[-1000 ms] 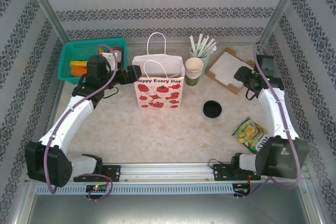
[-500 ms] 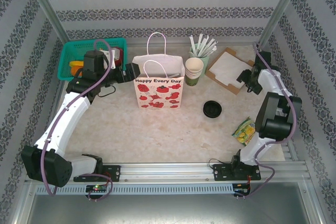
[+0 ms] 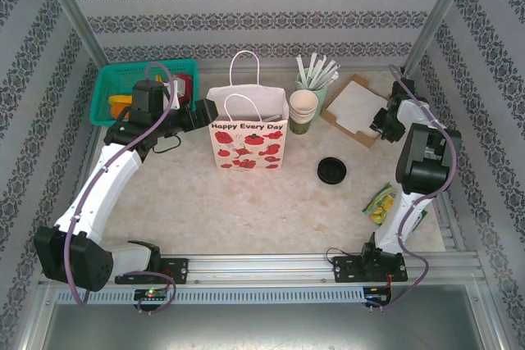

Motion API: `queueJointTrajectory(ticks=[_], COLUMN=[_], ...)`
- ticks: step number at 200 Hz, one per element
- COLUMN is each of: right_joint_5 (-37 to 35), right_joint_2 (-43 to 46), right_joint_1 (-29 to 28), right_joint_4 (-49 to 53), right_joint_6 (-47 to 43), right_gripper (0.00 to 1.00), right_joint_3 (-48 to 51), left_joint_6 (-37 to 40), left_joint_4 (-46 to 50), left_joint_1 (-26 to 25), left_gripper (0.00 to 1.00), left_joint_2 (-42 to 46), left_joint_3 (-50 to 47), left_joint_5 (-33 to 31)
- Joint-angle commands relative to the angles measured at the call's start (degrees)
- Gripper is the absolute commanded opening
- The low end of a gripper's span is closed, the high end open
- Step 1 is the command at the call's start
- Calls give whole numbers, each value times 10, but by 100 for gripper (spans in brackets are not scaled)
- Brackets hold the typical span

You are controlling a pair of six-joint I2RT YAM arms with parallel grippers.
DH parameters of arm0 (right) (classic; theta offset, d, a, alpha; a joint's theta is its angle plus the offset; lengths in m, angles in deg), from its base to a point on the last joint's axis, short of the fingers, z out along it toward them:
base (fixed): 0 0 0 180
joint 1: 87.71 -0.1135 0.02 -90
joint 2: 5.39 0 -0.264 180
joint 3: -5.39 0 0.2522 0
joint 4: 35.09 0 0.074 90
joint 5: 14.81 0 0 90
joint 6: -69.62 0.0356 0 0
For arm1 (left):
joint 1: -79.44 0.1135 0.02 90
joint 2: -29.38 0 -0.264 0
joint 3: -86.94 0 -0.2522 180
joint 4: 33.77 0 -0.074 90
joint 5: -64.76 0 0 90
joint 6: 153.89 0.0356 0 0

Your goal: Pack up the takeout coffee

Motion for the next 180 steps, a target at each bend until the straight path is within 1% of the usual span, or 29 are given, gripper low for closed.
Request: queueJointTrajectory(ticks=[1, 10, 19, 24, 34, 58, 75, 85, 105, 123, 147, 165, 180], right_joint_5=[-45, -44, -43, -43, -45, -54, -35, -35, -58, -75, -102, -121, -137], right_joint_2=[19, 28, 33, 36, 44, 68, 91, 108, 141, 167, 188, 201, 203], right_joint_1=[-16, -19, -19, -20, -23, -35, -45, -56, -77, -101, -139, -164, -183], right_joint_4=[2, -6, -9, -10, -10, -5, -8, -11, -16, -18, 3, 2, 11], right_joint_6=[27, 37, 47, 53, 63, 90, 125, 153, 215, 265, 324, 374, 408], right_gripper=[32, 24, 13, 10, 7, 5, 5, 6, 7, 10, 15, 21, 22], right_joint_3=[14, 28, 39, 43, 52, 78, 104, 123, 157, 177, 186, 204, 215], left_joint_6=[-5, -1, 2, 4, 8, 16, 22, 26, 36, 47, 58, 59, 58], left_joint_4=[-12, -15, -17, -17, -17, -19, -23, -25, -26, -25, -22, -25, -30], left_joint_1=[-9, -9, -8, -9, -8, -9, -8, -8, -9, -9, -8, -8, -8], left_gripper=[100, 100, 100, 100, 100, 100, 100, 100, 100, 100, 99, 100, 100], left_joint_2=[3, 4, 5, 5, 6, 9, 13, 15, 20, 23, 27, 33, 39], left_joint_3=[-8, -10, -12, -12, -12, -18, -25, -29, -32, -34, -36, -41, -48], left_joint_5=[-1, -2, -4, -4, -4, -4, -6, -8, -9, -10, -10, -9, -10])
